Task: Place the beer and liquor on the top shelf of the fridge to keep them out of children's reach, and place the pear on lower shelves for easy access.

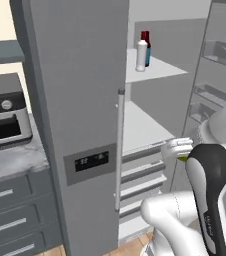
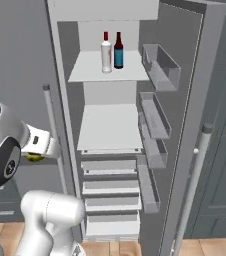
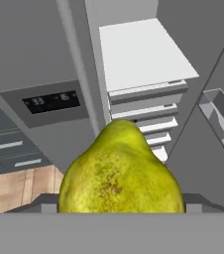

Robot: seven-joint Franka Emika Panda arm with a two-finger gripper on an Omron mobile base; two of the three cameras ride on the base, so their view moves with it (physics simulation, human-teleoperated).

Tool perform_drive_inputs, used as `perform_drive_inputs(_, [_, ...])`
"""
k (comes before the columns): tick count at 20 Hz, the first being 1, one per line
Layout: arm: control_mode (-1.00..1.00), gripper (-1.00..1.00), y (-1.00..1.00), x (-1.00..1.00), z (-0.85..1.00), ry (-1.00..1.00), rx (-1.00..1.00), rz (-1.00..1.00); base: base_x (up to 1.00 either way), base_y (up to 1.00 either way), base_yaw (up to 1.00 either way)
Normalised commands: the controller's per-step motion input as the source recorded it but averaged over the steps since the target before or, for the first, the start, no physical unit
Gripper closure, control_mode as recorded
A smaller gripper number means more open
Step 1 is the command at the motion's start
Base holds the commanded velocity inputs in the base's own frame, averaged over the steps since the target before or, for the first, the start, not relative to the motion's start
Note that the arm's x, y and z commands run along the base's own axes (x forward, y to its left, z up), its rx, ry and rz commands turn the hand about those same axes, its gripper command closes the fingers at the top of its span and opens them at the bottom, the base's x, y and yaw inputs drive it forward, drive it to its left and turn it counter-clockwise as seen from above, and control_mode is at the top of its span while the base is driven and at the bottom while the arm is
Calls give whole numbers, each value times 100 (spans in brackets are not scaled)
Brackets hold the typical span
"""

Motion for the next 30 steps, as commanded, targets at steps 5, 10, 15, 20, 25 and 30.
perform_drive_inputs(5, [100,100,0,0,0,0,0,0,16,-27,36])
perform_drive_inputs(10, [100,100,0,0,0,0,0,0,11,-48,32])
perform_drive_inputs(15, [100,100,0,0,0,0,0,0,15,-53,21])
perform_drive_inputs(20, [100,100,0,0,0,0,0,0,16,-34,11])
perform_drive_inputs(25, [100,100,0,0,0,0,0,0,18,-38,3])
perform_drive_inputs(30, [100,100,0,0,0,0,0,0,32,-35,0])
